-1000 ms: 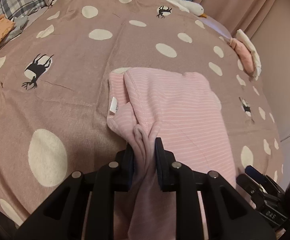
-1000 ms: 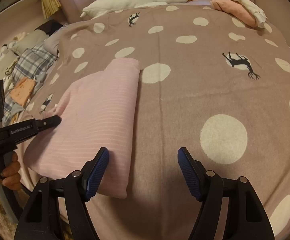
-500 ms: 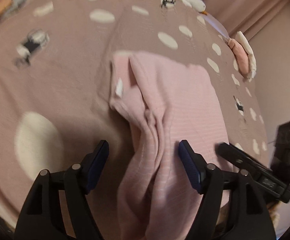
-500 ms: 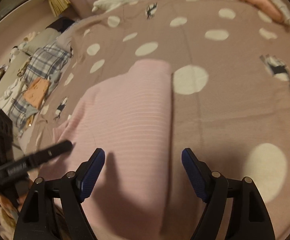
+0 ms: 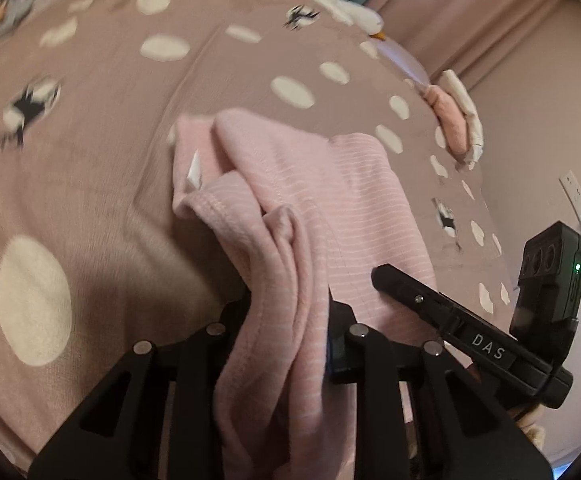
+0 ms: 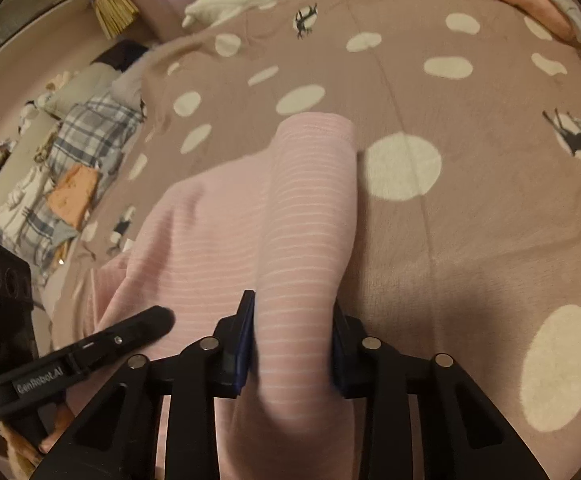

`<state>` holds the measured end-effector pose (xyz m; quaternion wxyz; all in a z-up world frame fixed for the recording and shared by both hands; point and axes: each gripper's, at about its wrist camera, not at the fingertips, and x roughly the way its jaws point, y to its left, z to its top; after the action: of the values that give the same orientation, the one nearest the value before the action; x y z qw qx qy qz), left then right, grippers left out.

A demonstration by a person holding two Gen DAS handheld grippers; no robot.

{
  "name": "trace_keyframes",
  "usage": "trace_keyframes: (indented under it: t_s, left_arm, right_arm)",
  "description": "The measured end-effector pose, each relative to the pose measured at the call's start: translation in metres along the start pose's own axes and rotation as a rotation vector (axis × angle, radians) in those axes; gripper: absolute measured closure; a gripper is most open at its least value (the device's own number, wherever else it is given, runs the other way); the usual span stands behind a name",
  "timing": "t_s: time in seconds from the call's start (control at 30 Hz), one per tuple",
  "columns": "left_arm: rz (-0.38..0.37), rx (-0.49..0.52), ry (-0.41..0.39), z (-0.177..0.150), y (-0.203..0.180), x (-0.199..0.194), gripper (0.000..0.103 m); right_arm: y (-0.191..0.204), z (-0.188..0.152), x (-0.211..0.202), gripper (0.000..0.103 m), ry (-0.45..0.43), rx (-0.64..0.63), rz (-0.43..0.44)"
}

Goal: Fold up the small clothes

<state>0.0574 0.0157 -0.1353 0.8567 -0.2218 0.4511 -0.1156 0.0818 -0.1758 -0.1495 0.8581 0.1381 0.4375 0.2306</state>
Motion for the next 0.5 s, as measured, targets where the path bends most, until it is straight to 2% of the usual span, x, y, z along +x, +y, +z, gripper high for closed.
trace_keyframes:
  t_s: [0.17,0.33,0.5]
  left_arm:
    - [-0.049,0.061,-0.056,0.004,-0.032,-0.010,0.079]
    - [-0.090,0.127,-0.089,0.008,-0.066,-0.002,0.079]
    - [-0.089,0.146,-0.067,0.009,-0.083,0.023,0.080]
  right_arm:
    - [-0.001,0.008,-0.035,0.070,-0.084,-0.036,-0.052]
    - [-0.015,0.018,-0.065,0.070,-0.158,-0.038,-0.103]
    - [-0.034,0.021,-0.072,0.070,-0.192,-0.030,-0.160]
